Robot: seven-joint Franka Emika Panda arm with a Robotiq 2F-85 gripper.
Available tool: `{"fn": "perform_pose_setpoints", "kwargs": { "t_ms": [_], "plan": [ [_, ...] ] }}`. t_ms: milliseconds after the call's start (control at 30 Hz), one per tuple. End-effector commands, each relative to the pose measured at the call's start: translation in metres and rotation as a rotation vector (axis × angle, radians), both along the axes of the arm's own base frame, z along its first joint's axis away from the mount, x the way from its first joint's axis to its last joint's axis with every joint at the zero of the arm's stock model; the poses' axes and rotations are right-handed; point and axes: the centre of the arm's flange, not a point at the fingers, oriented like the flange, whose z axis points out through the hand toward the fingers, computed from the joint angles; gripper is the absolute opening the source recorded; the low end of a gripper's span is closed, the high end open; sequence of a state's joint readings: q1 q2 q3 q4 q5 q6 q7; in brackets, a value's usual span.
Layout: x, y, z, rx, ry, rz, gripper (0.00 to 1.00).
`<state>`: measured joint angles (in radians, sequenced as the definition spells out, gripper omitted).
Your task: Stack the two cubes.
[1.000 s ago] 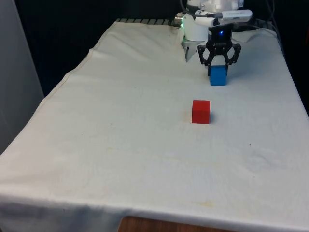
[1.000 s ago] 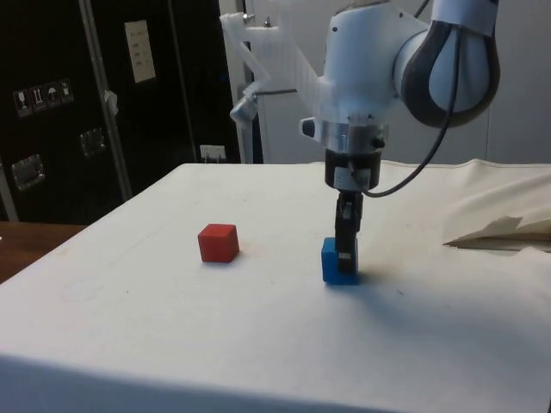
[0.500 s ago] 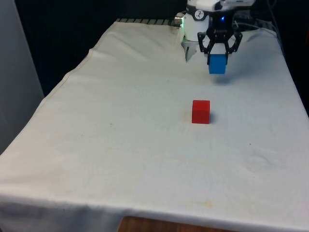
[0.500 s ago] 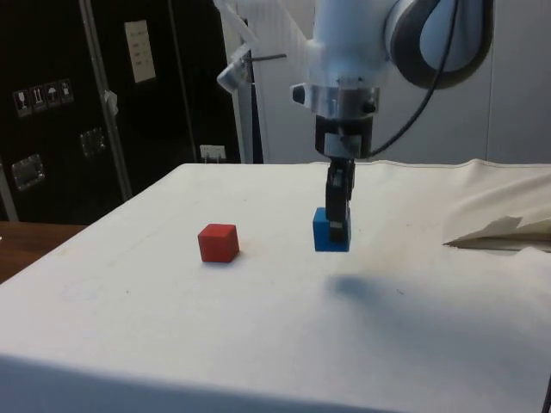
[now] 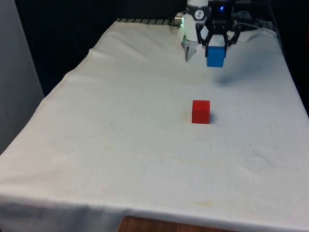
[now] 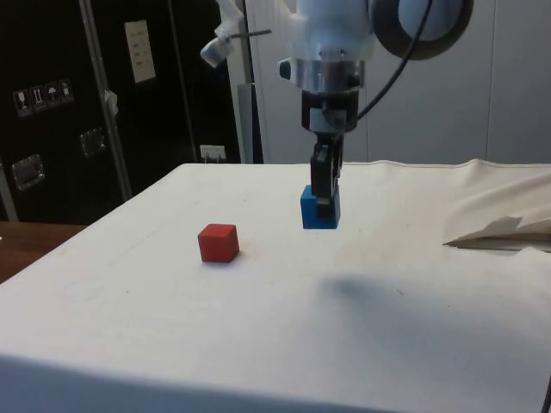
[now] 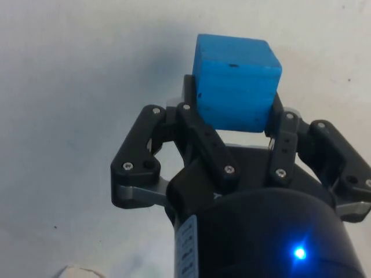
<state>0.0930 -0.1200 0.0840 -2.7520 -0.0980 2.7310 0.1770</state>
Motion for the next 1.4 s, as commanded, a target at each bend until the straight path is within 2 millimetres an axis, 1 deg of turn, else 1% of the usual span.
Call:
{"fn": "perform_pose_setpoints", "kwargs": {
  "t_ms": [0,67,300,333,400,533,567,667,833,867,900,967,1133,1167,1200,1367],
  "plan": [
    [0.003,0.000,0.000,0.009,0.006,-0.004,0.02],
    [0.004,-0.001,0.003,0.001,-0.003,-0.003,0.02],
    [0.018,-0.005,0.003,0.025,-0.002,-0.018,0.02],
    [0.015,-0.006,0.004,0.014,-0.006,-0.016,0.02],
    [0.024,-0.006,0.005,0.028,-0.008,-0.025,0.02],
    [0.033,-0.008,0.010,0.030,-0.021,-0.032,0.02],
    [0.031,-0.008,0.008,0.023,-0.020,-0.031,0.02],
    [0.040,-0.011,0.016,0.033,-0.036,-0.040,0.02],
    [0.050,-0.013,0.026,0.036,-0.053,-0.051,0.02],
    [0.049,-0.014,0.025,0.029,-0.058,-0.049,0.02],
    [0.054,-0.014,0.029,0.038,-0.061,-0.057,0.02],
    [0.056,-0.014,0.030,0.038,-0.065,-0.058,0.02],
    [0.069,-0.016,0.037,0.043,-0.087,-0.067,0.02],
    [0.066,-0.017,0.037,0.036,-0.088,-0.065,0.02],
    [0.073,-0.016,0.038,0.044,-0.092,-0.071,0.02],
    [0.087,-0.016,0.039,0.045,-0.098,-0.074,0.02]
  ]
}}
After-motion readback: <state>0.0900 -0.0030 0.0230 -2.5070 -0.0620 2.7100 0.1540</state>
